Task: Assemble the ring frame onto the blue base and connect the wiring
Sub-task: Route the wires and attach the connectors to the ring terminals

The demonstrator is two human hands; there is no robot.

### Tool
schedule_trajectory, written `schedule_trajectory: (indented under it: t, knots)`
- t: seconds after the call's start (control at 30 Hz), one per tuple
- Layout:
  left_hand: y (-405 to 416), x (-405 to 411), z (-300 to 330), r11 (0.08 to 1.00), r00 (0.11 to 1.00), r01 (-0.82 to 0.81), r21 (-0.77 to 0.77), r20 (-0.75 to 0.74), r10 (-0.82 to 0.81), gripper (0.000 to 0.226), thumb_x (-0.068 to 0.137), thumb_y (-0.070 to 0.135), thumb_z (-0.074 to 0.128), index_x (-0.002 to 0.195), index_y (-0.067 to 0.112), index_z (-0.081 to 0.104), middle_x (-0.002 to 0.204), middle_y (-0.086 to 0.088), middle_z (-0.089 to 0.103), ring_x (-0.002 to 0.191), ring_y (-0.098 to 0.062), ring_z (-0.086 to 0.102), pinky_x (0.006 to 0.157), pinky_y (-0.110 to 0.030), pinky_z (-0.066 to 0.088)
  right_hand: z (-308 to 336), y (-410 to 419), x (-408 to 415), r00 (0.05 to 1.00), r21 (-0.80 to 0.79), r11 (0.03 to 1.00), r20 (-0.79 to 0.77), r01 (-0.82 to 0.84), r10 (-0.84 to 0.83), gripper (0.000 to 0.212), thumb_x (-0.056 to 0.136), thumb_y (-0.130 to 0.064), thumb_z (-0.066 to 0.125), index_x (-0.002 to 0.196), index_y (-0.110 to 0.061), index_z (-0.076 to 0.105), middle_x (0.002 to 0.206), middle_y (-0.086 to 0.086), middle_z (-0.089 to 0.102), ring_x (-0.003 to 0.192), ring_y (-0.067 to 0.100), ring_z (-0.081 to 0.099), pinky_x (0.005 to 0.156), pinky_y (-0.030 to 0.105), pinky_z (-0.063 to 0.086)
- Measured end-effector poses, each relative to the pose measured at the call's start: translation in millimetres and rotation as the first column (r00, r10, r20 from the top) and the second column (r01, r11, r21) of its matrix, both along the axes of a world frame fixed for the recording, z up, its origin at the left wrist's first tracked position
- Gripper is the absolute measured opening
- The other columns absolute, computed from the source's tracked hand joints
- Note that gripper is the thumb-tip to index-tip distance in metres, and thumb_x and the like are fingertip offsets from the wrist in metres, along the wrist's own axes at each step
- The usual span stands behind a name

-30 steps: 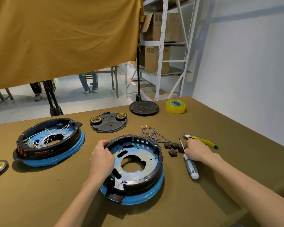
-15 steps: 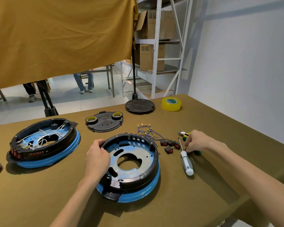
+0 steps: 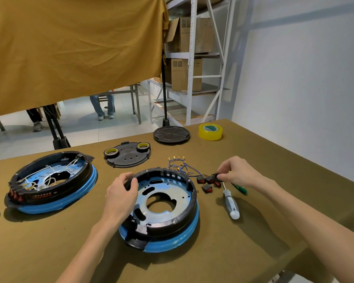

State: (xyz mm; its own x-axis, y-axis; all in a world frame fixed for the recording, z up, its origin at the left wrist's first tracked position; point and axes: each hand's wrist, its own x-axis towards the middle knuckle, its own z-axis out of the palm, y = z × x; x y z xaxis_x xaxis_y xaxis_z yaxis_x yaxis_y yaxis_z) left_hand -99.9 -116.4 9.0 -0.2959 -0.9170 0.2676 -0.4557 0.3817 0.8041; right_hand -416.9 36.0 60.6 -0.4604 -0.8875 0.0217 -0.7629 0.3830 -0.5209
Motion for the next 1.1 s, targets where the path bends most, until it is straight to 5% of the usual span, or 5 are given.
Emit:
schedule_trajectory:
  t: [0.2,0.37,0.6,0.83,1.1]
  knots:
    - [21.6,-2.9,3.6,0.959,0.983,0.183,-0.215,0.039,-0.178,0.026,0.102,0.020,0.058,0.127,0.021,0.066,0.119,0.013,0.063,0.112,0.000,0.058,0.101,-0.026,0.050,1.7,-8.8,37.7,0.988,-0.153,0.982,0.095,-0.108,0.123,0.004,0.092,-0.019,0.074,0.094,-0.018,0.077,0.072,-0.008,0.075,0.064,0.005,0.070,0.058,0.016,0.052]
    - [56.2,-12.8,-0.1,0.806,0.788,0.572,-0.151,0.377,-0.488,0.039,0.093,0.069,0.047,0.109,0.042,0.070,0.097,0.031,0.067,0.099,0.011,0.061,0.083,-0.016,0.052,-4.2,-15.1,63.5,0.977,-0.226,0.954,0.042,-0.196,0.211,0.007,0.092,-0.026,0.075,0.096,-0.021,0.078,0.078,-0.005,0.073,0.066,0.004,0.063,0.060,0.017,0.049]
    - [60.3,-8.4,2.0,0.780,0.743,0.597,-0.189,0.497,-0.448,0.051,0.082,0.081,0.051,0.105,0.041,0.073,0.104,0.028,0.069,0.101,0.006,0.062,0.086,-0.023,0.055,-24.6,-14.9,82.9,0.965,-0.296,0.919,-0.098,-0.261,0.243,0.005,0.095,-0.022,0.071,0.098,-0.019,0.073,0.090,-0.008,0.067,0.083,0.008,0.061,0.078,0.030,0.052]
    - [61.6,-12.0,13.1,0.683,0.606,0.729,-0.028,0.490,-0.627,0.044,0.093,0.050,0.065,0.132,0.029,0.065,0.120,0.021,0.063,0.108,0.006,0.053,0.092,-0.010,0.041,-31.2,-21.6,82.2,0.971,-0.355,0.903,-0.086,-0.241,0.225,0.004,0.093,-0.011,0.073,0.096,-0.012,0.075,0.093,-0.003,0.064,0.086,0.007,0.062,0.079,0.018,0.050]
    - [31.1,35.6,14.0,0.804,0.717,0.591,0.073,0.409,-0.564,0.034,0.078,0.057,0.082,0.105,0.038,0.072,0.094,0.022,0.070,0.093,0.006,0.065,0.085,-0.024,0.057,-23.6,-34.8,82.6,0.979,-0.363,0.913,0.003,-0.188,0.203,0.004,0.094,-0.012,0.073,0.096,-0.014,0.075,0.093,-0.002,0.068,0.088,0.010,0.063,0.079,0.022,0.049]
